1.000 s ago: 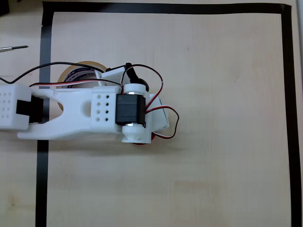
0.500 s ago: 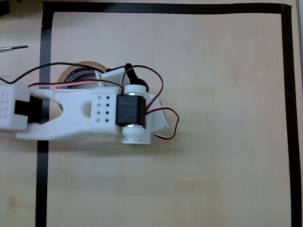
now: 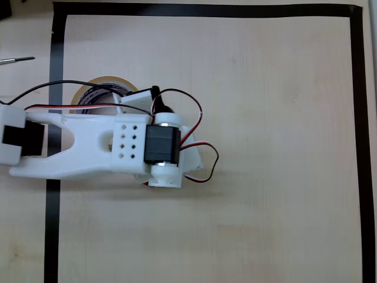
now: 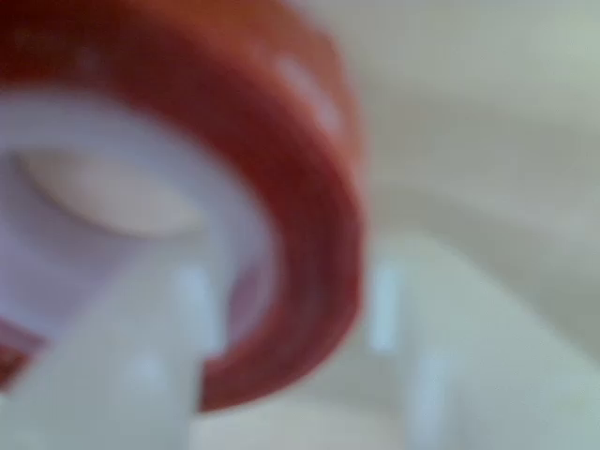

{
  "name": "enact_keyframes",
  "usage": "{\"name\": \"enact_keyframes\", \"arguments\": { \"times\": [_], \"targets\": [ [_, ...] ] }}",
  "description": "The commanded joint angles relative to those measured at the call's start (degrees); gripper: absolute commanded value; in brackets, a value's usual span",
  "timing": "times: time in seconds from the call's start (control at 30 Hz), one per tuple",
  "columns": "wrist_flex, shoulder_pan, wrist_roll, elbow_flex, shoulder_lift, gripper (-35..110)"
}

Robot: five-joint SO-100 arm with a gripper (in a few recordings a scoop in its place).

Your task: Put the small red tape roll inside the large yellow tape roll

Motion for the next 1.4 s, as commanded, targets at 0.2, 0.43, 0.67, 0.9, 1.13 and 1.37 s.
{"name": "enact_keyframes", "arguments": {
  "times": [0.2, 0.43, 0.67, 0.9, 1.13, 1.37],
  "targets": [
    [0.97, 1.58, -0.62, 8.53, 16.44, 0],
    [0.97, 1.76, -0.53, 9.23, 19.51, 0],
    [0.97, 5.01, -0.97, 9.23, 16.35, 2],
    [0.97, 8.88, -1.32, 17.05, 22.32, 18],
    [0.97, 7.29, -0.88, 23.99, 26.81, 19],
    [0.97, 5.89, -0.26, 29.44, 30.76, 16]
  ]
}}
